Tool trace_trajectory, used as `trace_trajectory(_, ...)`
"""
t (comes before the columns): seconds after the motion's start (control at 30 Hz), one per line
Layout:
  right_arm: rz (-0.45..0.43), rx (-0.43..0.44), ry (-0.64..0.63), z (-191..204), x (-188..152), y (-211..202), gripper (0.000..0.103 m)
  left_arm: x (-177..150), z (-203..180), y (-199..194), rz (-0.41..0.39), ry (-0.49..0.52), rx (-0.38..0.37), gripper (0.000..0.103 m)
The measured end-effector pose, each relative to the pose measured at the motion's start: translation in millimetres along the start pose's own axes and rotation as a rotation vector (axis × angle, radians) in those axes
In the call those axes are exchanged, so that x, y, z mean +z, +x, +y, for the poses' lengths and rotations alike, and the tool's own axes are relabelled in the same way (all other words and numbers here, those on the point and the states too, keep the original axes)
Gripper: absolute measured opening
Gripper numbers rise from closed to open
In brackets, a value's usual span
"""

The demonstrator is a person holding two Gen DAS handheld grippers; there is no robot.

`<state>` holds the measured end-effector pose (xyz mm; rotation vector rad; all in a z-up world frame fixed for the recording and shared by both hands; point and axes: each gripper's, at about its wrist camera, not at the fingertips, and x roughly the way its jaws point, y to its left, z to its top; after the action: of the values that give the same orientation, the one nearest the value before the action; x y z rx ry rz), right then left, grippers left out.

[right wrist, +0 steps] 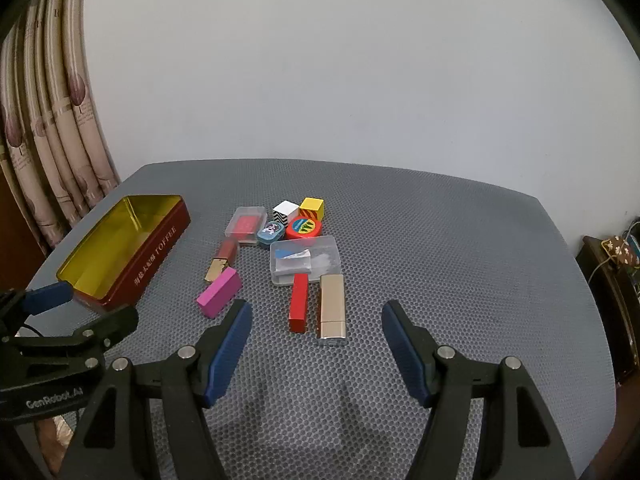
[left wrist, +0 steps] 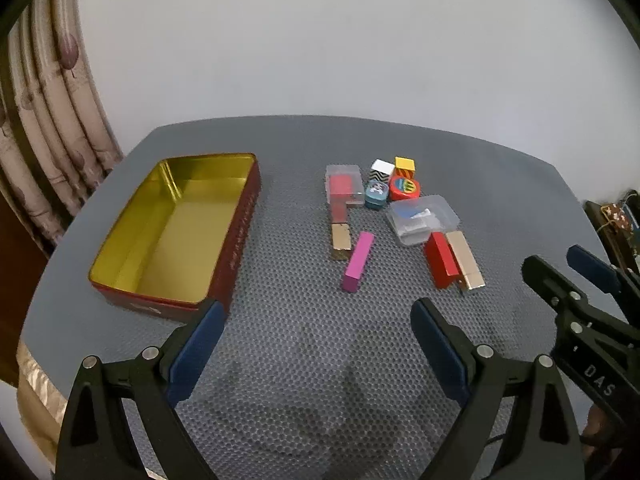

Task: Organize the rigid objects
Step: 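Move right gripper toward the ribbed gold case while left gripper approaches the pink block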

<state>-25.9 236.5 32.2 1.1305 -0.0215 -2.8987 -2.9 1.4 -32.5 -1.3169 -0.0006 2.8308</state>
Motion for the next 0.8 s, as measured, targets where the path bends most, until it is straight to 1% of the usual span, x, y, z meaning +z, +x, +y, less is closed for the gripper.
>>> trace_trajectory(0.13,0.005,0.007,-0.001,1.2,-2.8,4.2,0.069,1.5,-3.8,3.3,0.024,0.019,0.006,0.092)
trace_trajectory(0.23,0.003,0.006,-0.004,2.0,-3.4,6.0,0.069,3.3,-4.8,4.4,0.025,0.029,0.023,0.092)
trace_trajectory(0.37,-0.038,-0.023,0.013,-4.5,-1.1,1.2,0.069,5.1,-4.0,7.1,0.031,0.034,0.047,0.092)
trace_trajectory(0.5,-0.027,0.011,0.060,-13.7,0.0,2.6,0.069,7.0,-1.6,11.6,0.042,0.022,0.050,0.092)
trace_trajectory(0.63,-0.008,0.008,0.019,-6.7,-3.1,8.7,0.069,7.0,-0.9,15.0,0.050,0.022,0.057,0.092)
trace_trajectory(0.8,-0.023,-0.015,-0.024,-0.4,-3.5,10.3,0.069,7.3,0.5,19.9,0.068,0.020,0.062,0.093)
